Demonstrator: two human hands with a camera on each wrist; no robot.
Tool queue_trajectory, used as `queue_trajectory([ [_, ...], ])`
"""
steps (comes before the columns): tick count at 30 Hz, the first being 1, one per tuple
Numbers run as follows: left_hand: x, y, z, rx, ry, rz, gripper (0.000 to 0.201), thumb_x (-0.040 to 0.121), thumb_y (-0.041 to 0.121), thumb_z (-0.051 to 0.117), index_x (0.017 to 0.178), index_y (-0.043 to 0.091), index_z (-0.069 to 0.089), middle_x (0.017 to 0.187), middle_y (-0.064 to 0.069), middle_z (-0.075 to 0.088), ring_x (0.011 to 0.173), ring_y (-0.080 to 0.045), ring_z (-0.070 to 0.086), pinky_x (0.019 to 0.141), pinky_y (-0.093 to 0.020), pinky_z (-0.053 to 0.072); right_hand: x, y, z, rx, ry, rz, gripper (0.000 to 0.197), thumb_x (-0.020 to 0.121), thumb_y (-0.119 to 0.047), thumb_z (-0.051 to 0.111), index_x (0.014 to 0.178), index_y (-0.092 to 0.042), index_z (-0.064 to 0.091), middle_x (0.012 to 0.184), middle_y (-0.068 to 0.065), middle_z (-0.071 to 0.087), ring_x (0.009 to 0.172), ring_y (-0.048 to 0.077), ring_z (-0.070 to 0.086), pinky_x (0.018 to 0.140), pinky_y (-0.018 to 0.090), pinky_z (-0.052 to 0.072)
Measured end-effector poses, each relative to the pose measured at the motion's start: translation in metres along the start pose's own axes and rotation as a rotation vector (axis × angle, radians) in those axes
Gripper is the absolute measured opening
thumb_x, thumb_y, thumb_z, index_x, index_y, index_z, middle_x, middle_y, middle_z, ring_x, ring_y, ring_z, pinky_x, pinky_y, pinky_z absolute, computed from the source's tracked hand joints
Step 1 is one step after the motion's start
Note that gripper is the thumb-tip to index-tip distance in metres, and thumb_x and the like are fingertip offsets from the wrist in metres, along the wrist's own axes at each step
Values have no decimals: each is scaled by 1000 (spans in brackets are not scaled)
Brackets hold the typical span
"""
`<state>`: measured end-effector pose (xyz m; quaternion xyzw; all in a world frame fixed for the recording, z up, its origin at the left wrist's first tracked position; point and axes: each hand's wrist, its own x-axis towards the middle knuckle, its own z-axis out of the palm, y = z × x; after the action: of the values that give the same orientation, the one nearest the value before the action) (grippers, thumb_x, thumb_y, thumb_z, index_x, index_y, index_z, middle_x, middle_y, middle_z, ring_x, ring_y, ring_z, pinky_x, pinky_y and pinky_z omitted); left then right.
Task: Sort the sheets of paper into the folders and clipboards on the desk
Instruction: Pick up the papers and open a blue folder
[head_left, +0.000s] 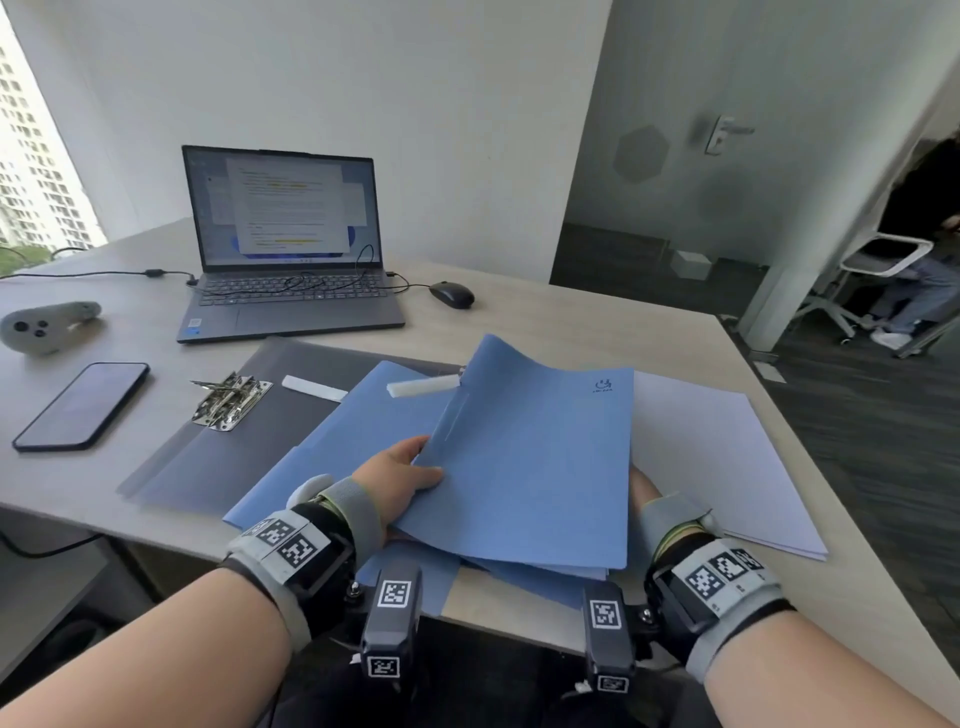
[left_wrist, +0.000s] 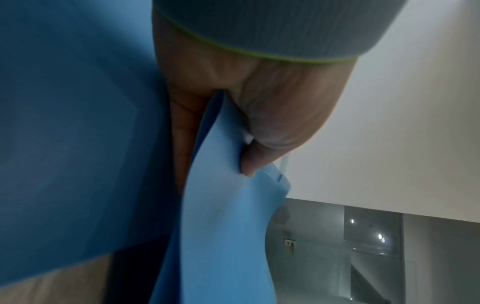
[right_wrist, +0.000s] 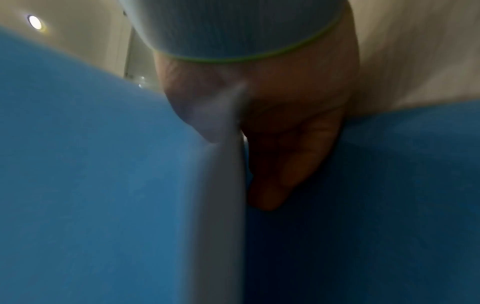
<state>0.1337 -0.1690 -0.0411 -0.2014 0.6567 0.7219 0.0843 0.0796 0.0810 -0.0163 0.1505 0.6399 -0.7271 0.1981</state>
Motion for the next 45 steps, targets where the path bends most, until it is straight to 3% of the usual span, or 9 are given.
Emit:
queue_trajectory([
  [3, -3, 6, -3, -77, 8, 71, 39, 96, 2, 56, 121, 31, 63, 106, -5, 75, 90, -31, 73, 79, -46, 59, -3, -12, -5, 21, 124, -62, 51, 92, -57, 48, 55, -22, 46, 53, -3, 49, 50, 18, 43, 57, 29, 37],
  [6, -7, 16, -3, -126, -9, 127, 37, 97, 3, 53, 115, 34, 65, 102, -2, 77, 83, -26, 74, 72, -43, 61, 1, -13, -16, -155, 188, -174, 66, 82, -77, 39, 103, -22, 67, 99, 2, 71, 90, 25, 63, 86, 43, 48],
  [13, -11, 20, 8, -139, -55, 242, 39, 97, 3, 54, 127, 27, 61, 113, -7, 74, 92, -28, 72, 78, -42, 61, -5, -4, -20, 52, -72, -162, 27, 95, -19, 60, 122, -18, 65, 114, 8, 74, 104, 33, 70, 93, 55, 53],
  [18, -6, 27, 3, 414, 42, 245, 34, 89, 32, 69, 122, 32, 60, 103, 5, 73, 92, -20, 71, 79, -40, 59, -2, 1, -27, -34, 48, -320, 25, 96, -10, 57, 118, -14, 67, 116, 8, 72, 108, 32, 67, 98, 57, 49],
  [26, -2, 48, -9, 1085, 661, 508, 81, 66, 74, 68, 133, 35, 43, 153, 1, 25, 142, -27, 21, 110, -47, 25, -4, -4, -35, -83, 24, -351, 23, 96, -8, 55, 112, -15, 69, 112, 9, 74, 101, 31, 70, 89, 48, 55],
  [31, -3, 53, -11, 961, 788, 740, 82, 56, 75, 58, 116, 21, 50, 135, 0, 42, 124, -26, 40, 98, -44, 33, 0, -6, -37, -134, -7, -362, 24, 96, -7, 55, 115, -13, 69, 112, 9, 74, 104, 34, 70, 91, 52, 54],
  [37, -3, 66, -16, 1280, 460, 340, 62, 73, 81, 51, 109, 30, 55, 88, 12, 67, 86, -17, 65, 82, -36, 43, 2, -4, -37, -199, -37, -399, 26, 96, -5, 56, 117, -12, 68, 113, 7, 74, 105, 30, 69, 97, 53, 51],
  [40, -1, 58, -15, 928, 244, 261, 42, 79, 63, 64, 95, 25, 57, 76, 5, 72, 64, -14, 71, 63, -33, 55, 3, -2, -33, -182, -40, -406, 26, 96, -4, 56, 117, -11, 68, 113, 9, 74, 107, 32, 69, 96, 53, 52],
  [45, 2, 43, -3, 315, 125, 250, 17, 90, 29, 67, 104, 21, 63, 100, -11, 74, 84, -32, 74, 75, -51, 61, 5, 4, -30, -123, -55, -376, 25, 95, -6, 56, 117, -11, 68, 114, 10, 73, 106, 34, 69, 97, 56, 51],
])
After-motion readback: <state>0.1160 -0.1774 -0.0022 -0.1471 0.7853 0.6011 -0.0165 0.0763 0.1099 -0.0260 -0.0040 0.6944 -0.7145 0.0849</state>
